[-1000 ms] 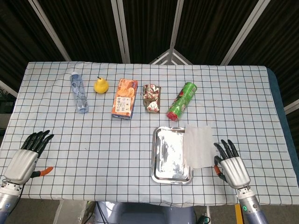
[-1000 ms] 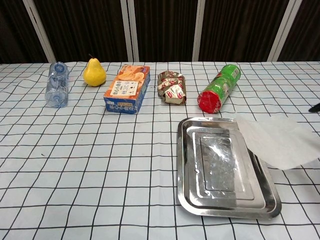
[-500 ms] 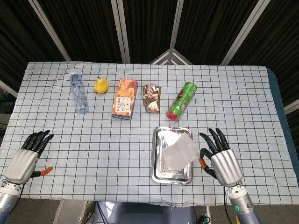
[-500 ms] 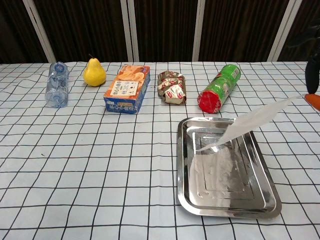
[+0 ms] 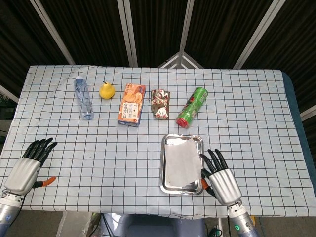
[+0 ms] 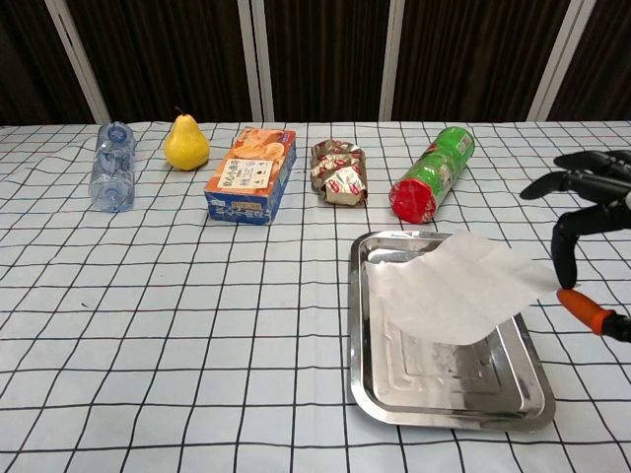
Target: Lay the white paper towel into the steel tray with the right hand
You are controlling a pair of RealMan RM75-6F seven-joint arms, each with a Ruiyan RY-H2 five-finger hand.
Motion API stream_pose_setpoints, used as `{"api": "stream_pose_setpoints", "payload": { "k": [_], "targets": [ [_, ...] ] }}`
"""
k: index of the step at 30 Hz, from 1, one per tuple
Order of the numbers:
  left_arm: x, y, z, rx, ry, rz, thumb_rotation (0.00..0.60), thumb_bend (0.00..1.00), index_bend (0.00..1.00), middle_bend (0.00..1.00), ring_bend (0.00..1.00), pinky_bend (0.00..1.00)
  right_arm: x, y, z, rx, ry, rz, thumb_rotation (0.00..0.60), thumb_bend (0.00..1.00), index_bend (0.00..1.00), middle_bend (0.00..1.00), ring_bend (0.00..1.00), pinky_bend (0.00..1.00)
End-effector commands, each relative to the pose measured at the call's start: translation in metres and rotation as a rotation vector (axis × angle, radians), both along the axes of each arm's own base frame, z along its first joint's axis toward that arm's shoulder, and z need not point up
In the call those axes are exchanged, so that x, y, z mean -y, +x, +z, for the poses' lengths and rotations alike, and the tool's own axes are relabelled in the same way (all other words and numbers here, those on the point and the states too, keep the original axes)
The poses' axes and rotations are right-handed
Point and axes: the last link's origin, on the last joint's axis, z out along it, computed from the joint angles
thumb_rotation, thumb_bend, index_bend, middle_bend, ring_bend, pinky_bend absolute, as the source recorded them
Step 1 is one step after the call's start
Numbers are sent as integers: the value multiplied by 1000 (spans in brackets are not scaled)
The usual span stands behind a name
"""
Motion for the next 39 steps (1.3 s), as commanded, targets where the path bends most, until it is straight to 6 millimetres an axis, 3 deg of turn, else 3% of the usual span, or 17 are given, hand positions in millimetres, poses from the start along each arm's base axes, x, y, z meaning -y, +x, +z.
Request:
{"api": "stream_pose_setpoints", "payload": {
  "k": [1,19,39],
  "targets": [
    [0,0,0,0,-1,-1,600,5,0,0,0,0,-4,-6,-8,-25,1,-35,600,523,650,198,0,0],
    [0,0,0,0,0,-3,600,4,0,0,0,0,-29,-19,-39,-102,74,-98,600,541,649,197,0,0],
    [0,0,0,1,-1,-5,600,5,0,0,0,0,-29,-9,-58,-114,71,-116,600,558,649,198,0,0]
  ]
}}
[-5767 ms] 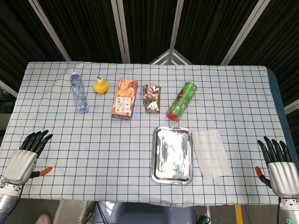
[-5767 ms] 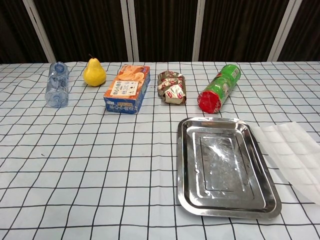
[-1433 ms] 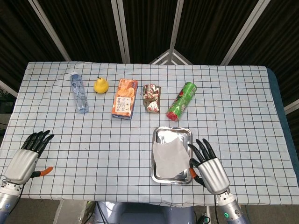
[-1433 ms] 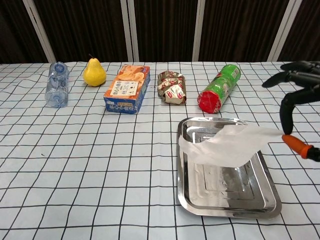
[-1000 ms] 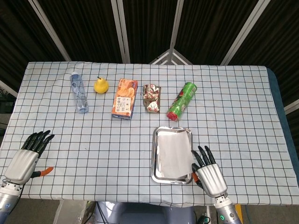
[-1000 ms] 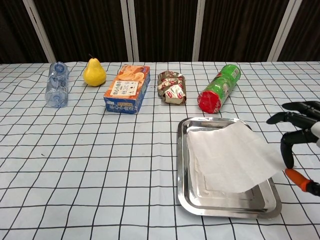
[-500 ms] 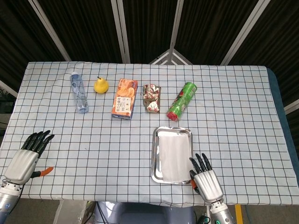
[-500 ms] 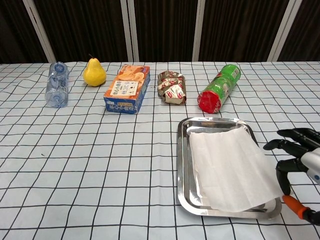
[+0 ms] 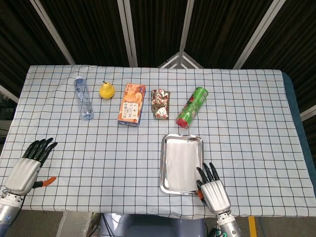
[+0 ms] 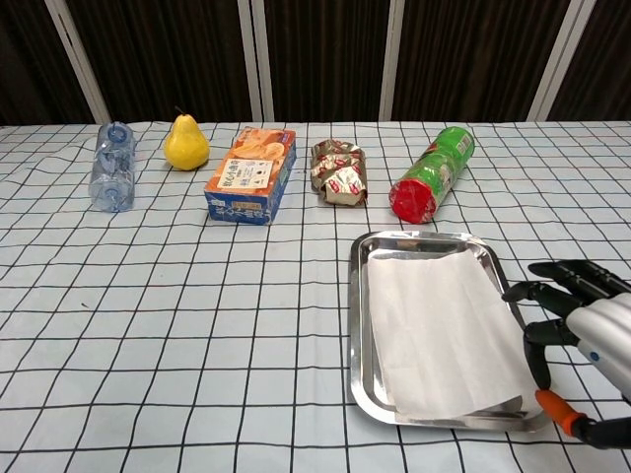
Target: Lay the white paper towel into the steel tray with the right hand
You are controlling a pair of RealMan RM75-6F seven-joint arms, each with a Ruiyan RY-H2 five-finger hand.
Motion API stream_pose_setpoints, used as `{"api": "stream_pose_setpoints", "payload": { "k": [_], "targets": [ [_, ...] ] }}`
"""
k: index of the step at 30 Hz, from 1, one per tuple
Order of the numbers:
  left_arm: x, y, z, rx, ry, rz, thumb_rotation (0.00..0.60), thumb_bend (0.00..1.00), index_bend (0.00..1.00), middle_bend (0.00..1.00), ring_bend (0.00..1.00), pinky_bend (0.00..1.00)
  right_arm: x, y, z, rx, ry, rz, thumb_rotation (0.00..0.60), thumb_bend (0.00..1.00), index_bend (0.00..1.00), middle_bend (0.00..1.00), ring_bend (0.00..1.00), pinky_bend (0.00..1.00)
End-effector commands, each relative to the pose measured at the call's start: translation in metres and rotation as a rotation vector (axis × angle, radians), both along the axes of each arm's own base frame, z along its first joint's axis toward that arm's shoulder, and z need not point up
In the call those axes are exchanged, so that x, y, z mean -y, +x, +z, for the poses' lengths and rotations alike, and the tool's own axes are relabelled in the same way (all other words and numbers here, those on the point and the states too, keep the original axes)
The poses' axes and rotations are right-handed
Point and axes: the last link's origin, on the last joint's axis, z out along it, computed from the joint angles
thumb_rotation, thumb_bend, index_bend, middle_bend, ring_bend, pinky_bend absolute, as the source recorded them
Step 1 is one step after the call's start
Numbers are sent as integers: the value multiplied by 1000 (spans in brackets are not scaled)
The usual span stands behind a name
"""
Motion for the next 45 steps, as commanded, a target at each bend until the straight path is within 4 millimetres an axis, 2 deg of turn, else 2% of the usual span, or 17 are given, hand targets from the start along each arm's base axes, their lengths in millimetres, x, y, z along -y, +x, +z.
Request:
{"api": "stream_pose_setpoints", "payload": {
  "k": [1,9,13,18,27,32,40,42,45],
  "targets": [
    [0,0,0,0,0,0,600,5,0,0,0,0,-1,2,-1,-1,-1,-4,600,559,649,198,0,0],
    [0,0,0,0,1,-1,600,4,0,0,0,0,-6,4,-6,-8,17,1,600,561,631,197,0,0],
    [0,0,0,1,0,-2,600,4,0,0,0,0,-7,5,-9,-14,29,3,600,560,477,172,0,0],
    [0,0,0,2,-1,-2,600,5,0,0,0,0,-9,9,-12,-21,33,9,600,481,307,137,0,0],
    [0,0,0,5,-3,-3,600,5,0,0,0,0,-8,11,-9,-24,21,13,600,454,219,94,0,0],
    [0,0,0,5,-4,-3,600,5,0,0,0,0,-8,5,1,-54,6,-5,600,412,51,1,0,0],
    [0,0,0,2,1,-3,600,5,0,0,0,0,-10,10,-2,-35,38,1,600,390,36,0,0,0],
    [0,0,0,3,1,0,600,5,0,0,0,0,-8,11,0,-37,34,2,600,462,35,0,0,0],
    [0,0,0,3,-2,1,600,4,0,0,0,0,-6,11,6,-44,36,3,600,800,36,0,0,0]
  ]
}}
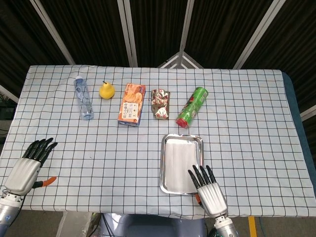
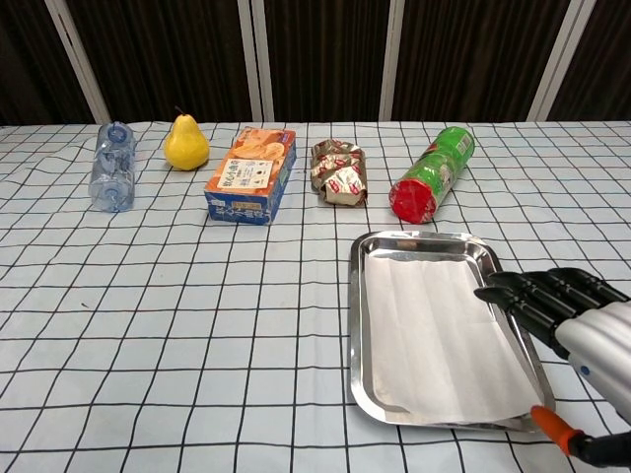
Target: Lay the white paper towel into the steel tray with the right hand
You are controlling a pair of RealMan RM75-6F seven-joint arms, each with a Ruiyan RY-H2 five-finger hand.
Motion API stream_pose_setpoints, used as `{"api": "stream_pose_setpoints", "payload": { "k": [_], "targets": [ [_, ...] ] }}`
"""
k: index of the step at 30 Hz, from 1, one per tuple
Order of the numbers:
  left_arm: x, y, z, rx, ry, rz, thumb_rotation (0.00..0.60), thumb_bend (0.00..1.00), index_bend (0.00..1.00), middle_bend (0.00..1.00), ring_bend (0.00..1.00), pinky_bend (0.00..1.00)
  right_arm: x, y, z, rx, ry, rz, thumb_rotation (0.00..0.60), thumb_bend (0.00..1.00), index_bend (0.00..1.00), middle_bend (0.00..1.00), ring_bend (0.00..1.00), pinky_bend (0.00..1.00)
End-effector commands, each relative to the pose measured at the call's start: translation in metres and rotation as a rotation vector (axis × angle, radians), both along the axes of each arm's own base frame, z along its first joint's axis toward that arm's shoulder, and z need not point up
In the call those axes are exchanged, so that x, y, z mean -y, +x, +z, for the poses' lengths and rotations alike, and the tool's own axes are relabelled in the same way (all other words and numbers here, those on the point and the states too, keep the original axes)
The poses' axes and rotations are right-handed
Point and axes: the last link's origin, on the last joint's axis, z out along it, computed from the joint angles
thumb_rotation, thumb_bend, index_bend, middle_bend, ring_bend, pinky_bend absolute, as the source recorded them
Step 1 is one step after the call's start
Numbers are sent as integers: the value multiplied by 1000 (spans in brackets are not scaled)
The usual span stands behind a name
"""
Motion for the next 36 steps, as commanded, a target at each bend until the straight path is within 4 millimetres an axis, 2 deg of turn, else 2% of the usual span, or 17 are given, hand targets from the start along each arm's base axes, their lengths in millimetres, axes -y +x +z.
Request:
{"api": "stream_pose_setpoints", "payload": {
  "k": [1,2,5,12,18,36],
  "targets": [
    [0,0,0,-1,-1,-2,600,4,0,0,0,0,3,0,6,-8,14,0,600,869,35,0,0,0],
    [0,0,0,-1,-2,-3,600,5,0,0,0,0,4,0,7,-10,23,-4,600,935,36,0,0,0],
    [0,1,0,0,-1,-4,600,5,0,0,0,0,9,-1,10,-37,74,-15,600,1000,60,0,0,0],
    [0,0,0,-1,-2,0,600,4,0,0,0,0,25,-4,14,-196,196,-30,600,1000,103,22,0,0],
    [0,0,-1,-3,-3,2,600,5,0,0,0,0,29,-4,3,-245,232,-54,600,1000,122,57,0,0],
    [-1,-1,0,-1,-5,15,600,6,0,0,0,0,36,0,-15,-245,255,-83,600,1000,144,71,0,0]
  ]
}}
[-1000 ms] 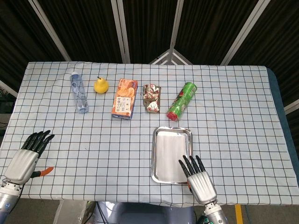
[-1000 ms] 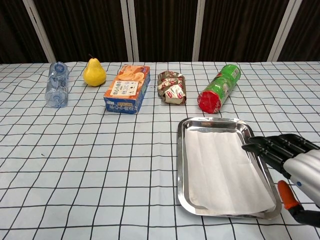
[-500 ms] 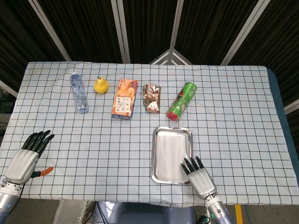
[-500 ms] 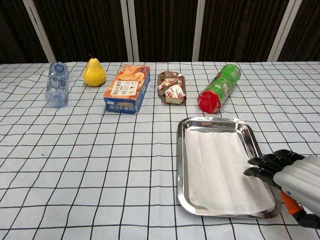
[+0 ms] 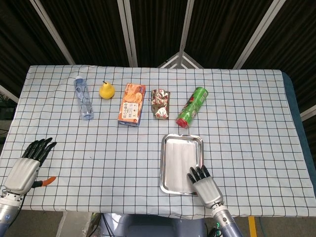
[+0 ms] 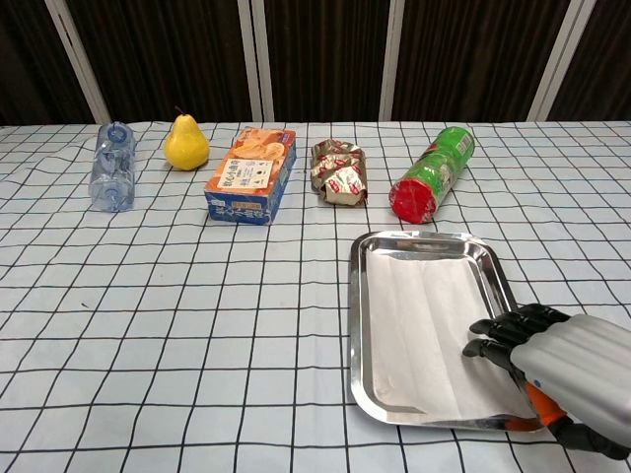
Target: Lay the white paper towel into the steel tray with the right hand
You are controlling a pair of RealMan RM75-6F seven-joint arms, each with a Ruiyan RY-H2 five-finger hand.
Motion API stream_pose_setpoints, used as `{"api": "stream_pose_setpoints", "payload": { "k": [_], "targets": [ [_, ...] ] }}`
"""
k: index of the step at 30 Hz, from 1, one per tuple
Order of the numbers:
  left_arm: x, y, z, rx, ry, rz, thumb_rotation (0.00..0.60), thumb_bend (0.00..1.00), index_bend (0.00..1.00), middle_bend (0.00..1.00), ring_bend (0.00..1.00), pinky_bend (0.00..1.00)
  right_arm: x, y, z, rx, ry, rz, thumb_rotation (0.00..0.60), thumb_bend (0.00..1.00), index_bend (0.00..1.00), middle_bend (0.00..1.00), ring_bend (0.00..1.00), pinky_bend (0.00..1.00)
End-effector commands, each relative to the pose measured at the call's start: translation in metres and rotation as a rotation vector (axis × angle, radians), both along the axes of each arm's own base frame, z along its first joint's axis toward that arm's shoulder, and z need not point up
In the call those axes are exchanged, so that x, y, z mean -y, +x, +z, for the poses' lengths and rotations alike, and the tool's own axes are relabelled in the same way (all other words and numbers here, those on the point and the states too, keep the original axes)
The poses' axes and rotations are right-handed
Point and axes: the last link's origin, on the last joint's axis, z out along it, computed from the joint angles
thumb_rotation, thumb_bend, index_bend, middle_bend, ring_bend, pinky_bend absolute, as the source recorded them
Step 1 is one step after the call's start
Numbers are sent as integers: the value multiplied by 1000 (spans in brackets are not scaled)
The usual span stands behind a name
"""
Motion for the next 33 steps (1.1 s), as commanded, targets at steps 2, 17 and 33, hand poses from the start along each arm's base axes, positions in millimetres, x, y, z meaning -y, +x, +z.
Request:
{"api": "stream_pose_setpoints", "payload": {
  "k": [2,17,33],
  "targets": [
    [0,0,0,0,0,0,600,6,0,0,0,0,2,0,-1,0,-8,-2,600,1000,144,71,0,0],
    [0,0,0,-1,1,-1,600,6,0,0,0,0,4,-2,2,-25,-35,-15,600,1000,145,71,0,0],
    [0,0,0,1,2,-2,600,6,0,0,0,0,1,25,24,108,-89,70,600,835,68,63,0,0]
  ]
}}
